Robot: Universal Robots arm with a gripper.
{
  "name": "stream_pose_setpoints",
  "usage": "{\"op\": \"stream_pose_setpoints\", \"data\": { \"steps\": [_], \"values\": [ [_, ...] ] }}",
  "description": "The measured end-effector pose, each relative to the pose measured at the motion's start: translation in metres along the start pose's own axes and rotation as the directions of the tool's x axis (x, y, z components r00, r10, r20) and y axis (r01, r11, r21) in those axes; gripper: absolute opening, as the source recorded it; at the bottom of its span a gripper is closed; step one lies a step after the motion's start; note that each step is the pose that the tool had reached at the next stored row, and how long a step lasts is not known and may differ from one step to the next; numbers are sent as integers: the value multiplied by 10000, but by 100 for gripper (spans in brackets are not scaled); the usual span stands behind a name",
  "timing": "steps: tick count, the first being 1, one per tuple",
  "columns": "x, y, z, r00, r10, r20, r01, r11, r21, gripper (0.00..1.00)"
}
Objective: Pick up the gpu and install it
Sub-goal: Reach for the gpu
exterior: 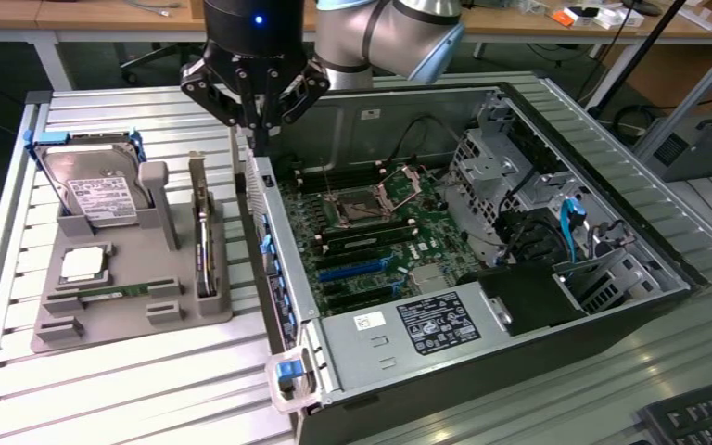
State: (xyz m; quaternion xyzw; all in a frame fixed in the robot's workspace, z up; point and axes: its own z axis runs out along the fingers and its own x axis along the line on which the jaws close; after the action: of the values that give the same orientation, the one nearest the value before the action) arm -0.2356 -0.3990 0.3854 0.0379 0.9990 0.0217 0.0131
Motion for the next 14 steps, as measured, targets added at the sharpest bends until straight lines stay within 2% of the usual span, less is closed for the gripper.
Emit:
{"op": "stream_pose_setpoints", "data": {
  "steps": [14],
  "values": [
    [53,-5,2,10000,-1,0,1,10000,0,10]
  ]
}}
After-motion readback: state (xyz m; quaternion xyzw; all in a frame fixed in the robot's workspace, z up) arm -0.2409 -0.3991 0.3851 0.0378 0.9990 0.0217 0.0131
